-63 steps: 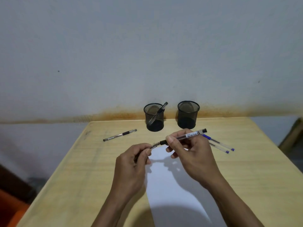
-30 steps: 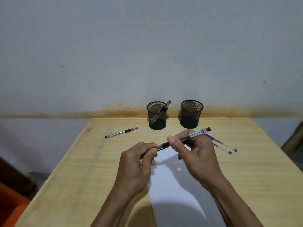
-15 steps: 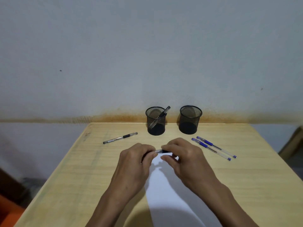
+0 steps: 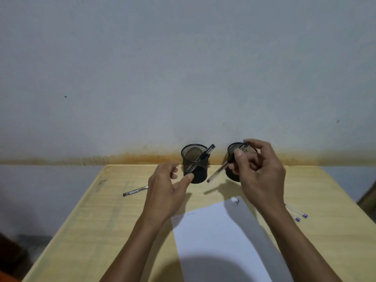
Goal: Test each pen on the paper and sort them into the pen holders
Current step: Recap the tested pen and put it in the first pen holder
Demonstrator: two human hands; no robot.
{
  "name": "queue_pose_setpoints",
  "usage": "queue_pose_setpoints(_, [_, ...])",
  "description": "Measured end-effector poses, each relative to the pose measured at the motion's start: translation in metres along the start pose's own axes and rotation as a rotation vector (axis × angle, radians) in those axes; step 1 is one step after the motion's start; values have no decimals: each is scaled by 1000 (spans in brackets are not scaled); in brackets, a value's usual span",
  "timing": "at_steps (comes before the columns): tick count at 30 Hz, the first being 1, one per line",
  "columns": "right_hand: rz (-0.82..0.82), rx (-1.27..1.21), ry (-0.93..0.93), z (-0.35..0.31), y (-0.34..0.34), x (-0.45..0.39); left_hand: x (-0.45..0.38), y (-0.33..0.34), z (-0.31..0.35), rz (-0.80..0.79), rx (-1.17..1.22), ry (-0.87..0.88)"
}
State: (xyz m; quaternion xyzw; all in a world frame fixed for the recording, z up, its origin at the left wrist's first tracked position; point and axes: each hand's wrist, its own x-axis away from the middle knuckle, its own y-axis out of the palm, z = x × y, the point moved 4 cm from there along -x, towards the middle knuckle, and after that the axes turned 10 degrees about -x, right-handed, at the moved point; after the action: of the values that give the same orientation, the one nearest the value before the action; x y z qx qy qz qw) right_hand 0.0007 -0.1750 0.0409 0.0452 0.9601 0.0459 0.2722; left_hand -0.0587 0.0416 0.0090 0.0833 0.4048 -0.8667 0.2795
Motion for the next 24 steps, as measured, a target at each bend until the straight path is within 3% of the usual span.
queue_pose_setpoints(6, [60,-68,81,23,27,-40,-49,37,-8,-72,-23,-23])
queue_pose_setpoints(10, [3,62,127,52,41,-46,-59,50,-13,-116,-22,-19])
queue_pose_setpoints(24, [46,220,98,81,60,-35,-66,56,-19,-72,-10,-39])
